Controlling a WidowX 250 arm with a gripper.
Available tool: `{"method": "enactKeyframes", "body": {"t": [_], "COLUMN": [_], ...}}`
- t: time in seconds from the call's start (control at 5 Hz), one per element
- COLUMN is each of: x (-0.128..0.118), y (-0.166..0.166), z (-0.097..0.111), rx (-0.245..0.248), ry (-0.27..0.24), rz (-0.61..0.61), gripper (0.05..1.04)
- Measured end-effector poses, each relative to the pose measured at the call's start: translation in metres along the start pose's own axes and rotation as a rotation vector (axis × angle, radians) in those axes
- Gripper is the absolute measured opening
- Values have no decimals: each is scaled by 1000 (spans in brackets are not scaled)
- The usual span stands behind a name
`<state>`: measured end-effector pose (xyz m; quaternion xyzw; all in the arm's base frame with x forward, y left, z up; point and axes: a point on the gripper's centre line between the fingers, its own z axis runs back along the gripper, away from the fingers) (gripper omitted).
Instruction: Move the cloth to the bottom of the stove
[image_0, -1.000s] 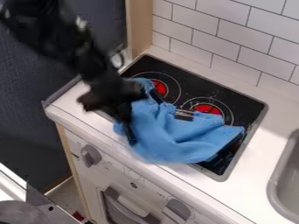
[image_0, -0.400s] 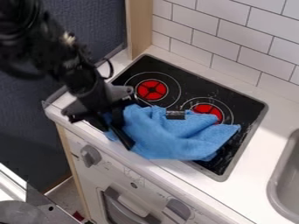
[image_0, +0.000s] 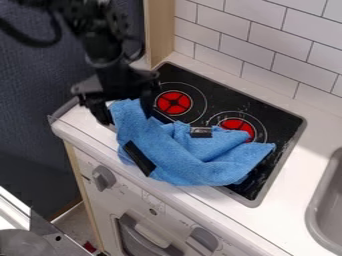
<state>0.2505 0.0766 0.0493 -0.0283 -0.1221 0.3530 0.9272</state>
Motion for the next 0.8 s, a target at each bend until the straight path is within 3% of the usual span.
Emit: {"method": "enactKeyframes", "body": {"t": [0.2,0.4,0.6,0.8], "x": [7,26,52,82], "y": [-9,-35,-68,-102], "z": [25,19,-8,-23], "rx": [43,17,-66,-68], "ry": [19,42,86,107], "rz": [-22,-170,-391,-508], "gripper": [1003,1001,1001,1001]}}
